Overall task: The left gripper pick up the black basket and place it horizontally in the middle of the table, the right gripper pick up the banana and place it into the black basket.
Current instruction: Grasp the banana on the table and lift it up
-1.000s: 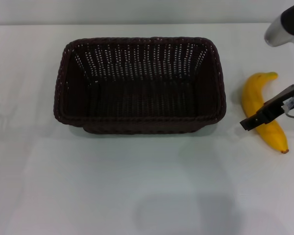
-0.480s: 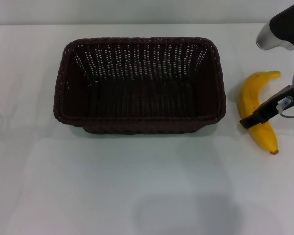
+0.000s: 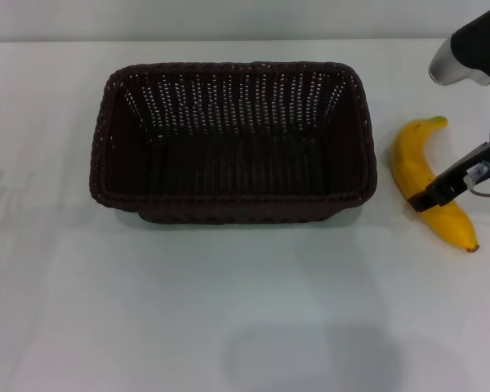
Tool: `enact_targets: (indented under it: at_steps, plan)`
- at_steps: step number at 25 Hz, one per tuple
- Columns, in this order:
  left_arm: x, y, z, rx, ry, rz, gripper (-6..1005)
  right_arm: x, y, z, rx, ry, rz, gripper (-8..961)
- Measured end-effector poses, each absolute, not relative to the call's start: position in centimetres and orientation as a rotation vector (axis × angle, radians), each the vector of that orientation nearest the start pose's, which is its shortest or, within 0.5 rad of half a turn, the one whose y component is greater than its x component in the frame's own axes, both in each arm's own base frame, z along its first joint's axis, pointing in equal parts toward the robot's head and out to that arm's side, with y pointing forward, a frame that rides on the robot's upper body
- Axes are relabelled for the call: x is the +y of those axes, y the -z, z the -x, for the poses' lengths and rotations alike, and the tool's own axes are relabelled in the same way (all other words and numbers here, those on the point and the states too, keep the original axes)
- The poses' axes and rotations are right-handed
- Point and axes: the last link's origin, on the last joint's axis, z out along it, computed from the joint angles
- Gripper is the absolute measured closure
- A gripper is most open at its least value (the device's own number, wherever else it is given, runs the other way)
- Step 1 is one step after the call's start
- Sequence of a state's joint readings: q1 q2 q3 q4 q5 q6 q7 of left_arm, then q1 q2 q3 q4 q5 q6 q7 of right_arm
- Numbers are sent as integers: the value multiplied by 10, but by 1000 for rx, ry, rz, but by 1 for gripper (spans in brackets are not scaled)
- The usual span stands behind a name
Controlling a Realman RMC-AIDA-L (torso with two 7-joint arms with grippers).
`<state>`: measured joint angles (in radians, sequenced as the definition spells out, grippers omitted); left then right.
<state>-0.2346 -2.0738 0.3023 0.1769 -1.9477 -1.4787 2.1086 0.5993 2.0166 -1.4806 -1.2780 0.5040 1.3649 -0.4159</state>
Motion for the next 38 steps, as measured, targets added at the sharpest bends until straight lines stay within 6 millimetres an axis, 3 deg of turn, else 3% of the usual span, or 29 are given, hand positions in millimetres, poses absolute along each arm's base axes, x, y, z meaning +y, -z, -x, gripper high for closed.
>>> enact_targets:
  at_steps: [19,26,27,30,38]
  plan:
    - [250,-59,384,-929,1222,1344,119,381,-8,-204,963,511,2355,419]
    - [251,-59,384,-927,1221,1344,119,393,-34,-207,974,415,2287,464]
    - [251,-59,385,-928,1220,1342,119,402,-52,-211,979,353,2242,465]
    - [251,-59,386,-932,1216,1339,119,407,-65,-212,981,305,2224,467]
    - [251,-60,386,-931,1218,1326,119,408,-65,-207,949,309,2238,471]
